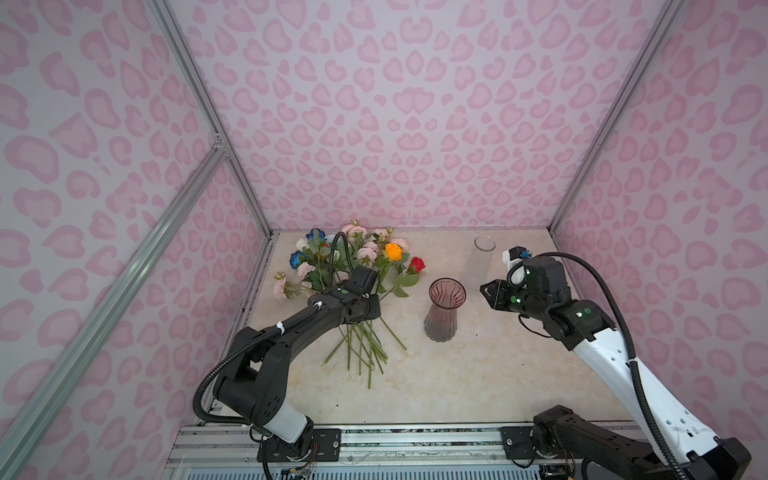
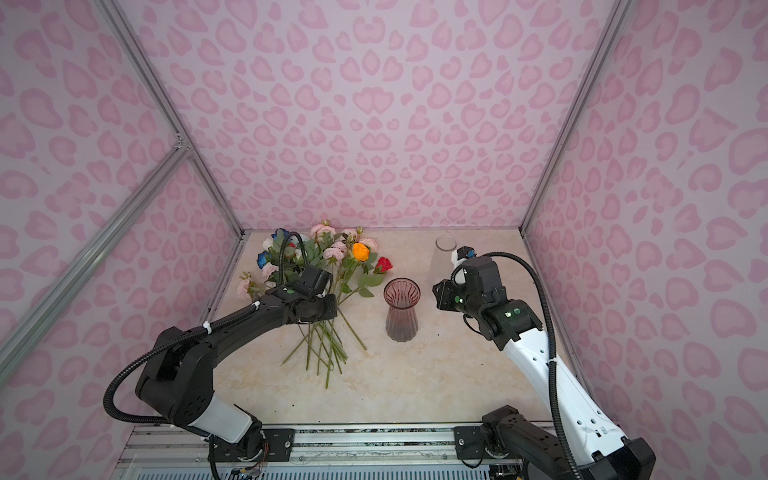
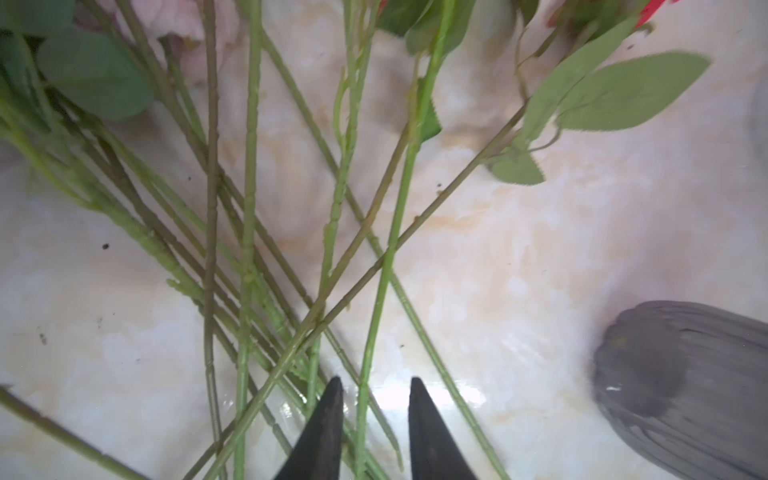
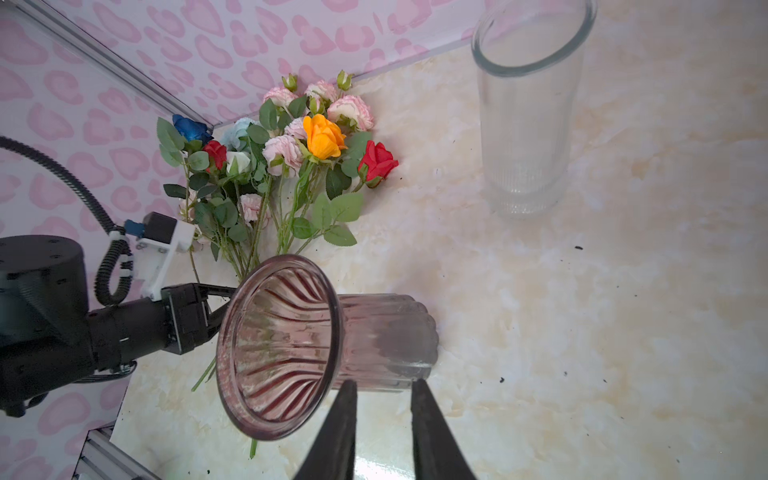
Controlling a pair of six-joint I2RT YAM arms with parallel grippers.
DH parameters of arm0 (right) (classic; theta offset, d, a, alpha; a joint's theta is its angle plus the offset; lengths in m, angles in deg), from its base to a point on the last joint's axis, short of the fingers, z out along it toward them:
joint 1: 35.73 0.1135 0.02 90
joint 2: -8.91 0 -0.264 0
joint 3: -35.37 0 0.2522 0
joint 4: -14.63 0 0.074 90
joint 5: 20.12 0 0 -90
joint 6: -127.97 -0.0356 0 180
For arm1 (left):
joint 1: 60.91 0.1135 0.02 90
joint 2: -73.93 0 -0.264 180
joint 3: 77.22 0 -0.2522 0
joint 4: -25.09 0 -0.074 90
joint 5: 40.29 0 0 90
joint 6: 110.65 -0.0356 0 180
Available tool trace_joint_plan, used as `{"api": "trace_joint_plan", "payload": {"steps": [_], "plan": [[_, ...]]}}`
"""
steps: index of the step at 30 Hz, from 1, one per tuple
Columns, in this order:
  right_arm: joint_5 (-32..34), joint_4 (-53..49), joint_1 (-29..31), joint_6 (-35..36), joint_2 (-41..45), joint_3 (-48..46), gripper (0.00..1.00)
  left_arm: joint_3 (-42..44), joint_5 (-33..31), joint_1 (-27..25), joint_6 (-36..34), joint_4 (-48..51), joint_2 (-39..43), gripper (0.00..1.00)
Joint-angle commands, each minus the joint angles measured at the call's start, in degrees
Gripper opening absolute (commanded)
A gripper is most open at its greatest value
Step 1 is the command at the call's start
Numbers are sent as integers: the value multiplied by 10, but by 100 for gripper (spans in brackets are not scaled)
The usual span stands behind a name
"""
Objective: Arrange the flowers into the vase
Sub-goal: 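Lower the left gripper and grasp the orange rose stem, then lift the orange rose with left gripper while right gripper reaches to the stem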
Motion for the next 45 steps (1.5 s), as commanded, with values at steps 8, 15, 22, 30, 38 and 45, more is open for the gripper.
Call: {"api": "trace_joint_plan", "payload": {"steps": [8,15,22,30,38,45], "plan": [[20,37,0,11,35,-41,23,-9,-2,-21,-31,8,-67,29],[20,39,0,11,42,-45,21,-14,8,-23,-22,0,-71,8],[30,39,0,10,61,-44,21,-32,13,-23,-10,18,45,3],[-14,119,17,37,97,-50,20,-3,63,-24,-51,-59,232,3],[-64,254,93,41,95,-42,23,117,169,-37,-56,-279,406,3],[-1,247,233,93,-18,72,30,83,174,-106,-87,-314,374,3]]}}
